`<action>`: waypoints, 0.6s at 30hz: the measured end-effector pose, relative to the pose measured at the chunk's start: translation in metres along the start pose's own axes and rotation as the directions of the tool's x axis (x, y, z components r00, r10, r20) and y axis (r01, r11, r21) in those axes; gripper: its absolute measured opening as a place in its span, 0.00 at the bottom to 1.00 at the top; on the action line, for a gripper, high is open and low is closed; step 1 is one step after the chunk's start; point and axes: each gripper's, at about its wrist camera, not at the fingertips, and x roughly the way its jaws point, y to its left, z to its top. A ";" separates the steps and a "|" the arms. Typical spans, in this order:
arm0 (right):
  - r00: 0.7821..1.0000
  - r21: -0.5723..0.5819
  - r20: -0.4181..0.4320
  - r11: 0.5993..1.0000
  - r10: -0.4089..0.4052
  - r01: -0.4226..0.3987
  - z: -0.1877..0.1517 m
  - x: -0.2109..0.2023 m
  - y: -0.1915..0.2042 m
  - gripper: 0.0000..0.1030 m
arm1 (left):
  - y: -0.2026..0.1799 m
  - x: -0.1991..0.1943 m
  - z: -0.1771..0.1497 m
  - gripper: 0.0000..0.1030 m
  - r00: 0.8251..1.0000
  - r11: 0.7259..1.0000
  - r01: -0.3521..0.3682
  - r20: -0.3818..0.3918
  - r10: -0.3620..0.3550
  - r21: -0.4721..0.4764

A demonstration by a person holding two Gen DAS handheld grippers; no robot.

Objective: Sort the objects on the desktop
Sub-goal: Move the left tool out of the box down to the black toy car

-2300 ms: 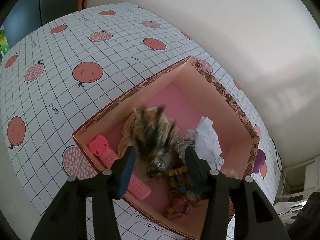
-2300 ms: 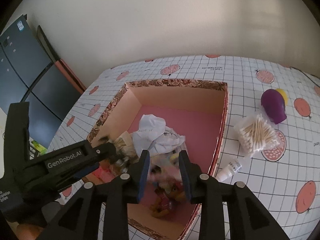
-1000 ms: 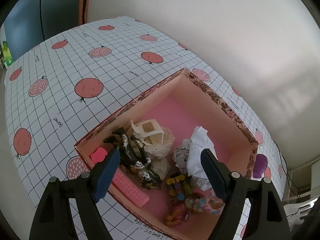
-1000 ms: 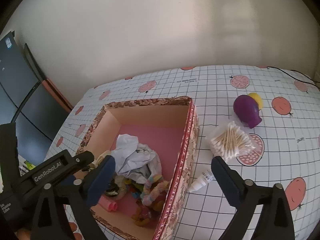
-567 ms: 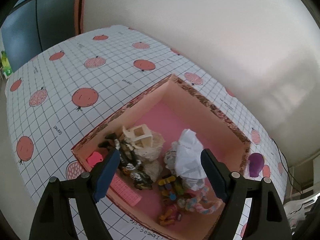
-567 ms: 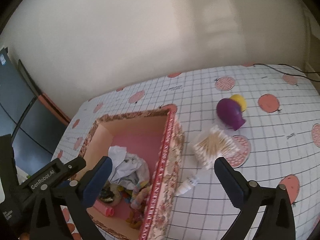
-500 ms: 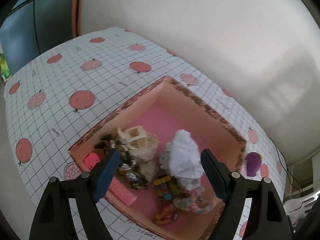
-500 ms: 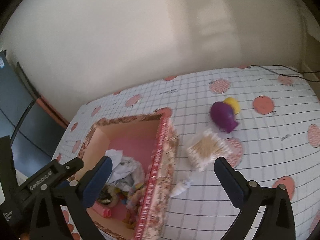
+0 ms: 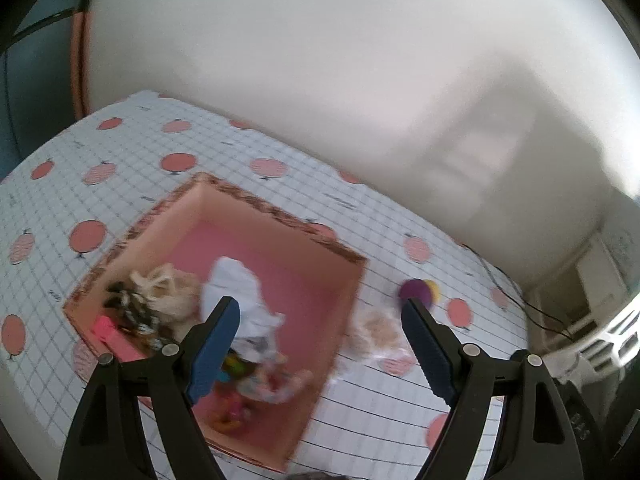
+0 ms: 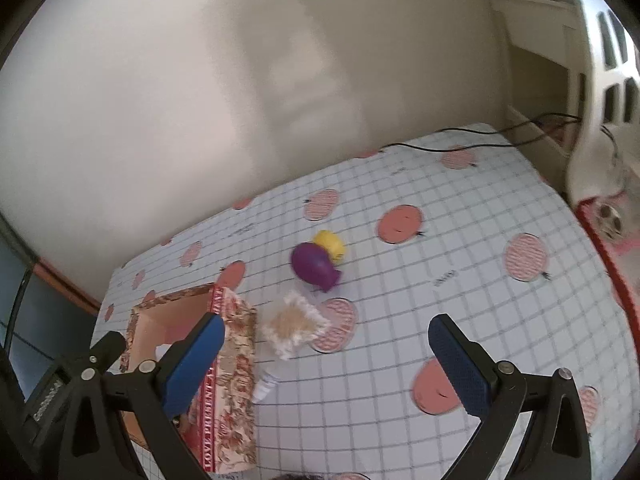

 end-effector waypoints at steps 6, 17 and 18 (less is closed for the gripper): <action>0.998 0.026 -0.046 0.999 -0.035 0.036 0.001 -0.012 -0.016 1.00 | -0.028 -0.005 -0.007 0.81 0.997 0.997 0.063 -0.049 -0.060 0.054; 0.997 0.055 -0.049 0.996 -0.065 0.068 0.005 -0.044 -0.025 1.00 | -0.046 -0.021 -0.022 0.81 0.989 0.995 0.088 -0.119 -0.082 0.045; 0.997 0.055 -0.046 0.996 -0.064 0.067 0.005 -0.047 -0.025 1.00 | -0.048 -0.022 -0.024 0.81 0.989 0.995 0.084 -0.123 -0.078 0.045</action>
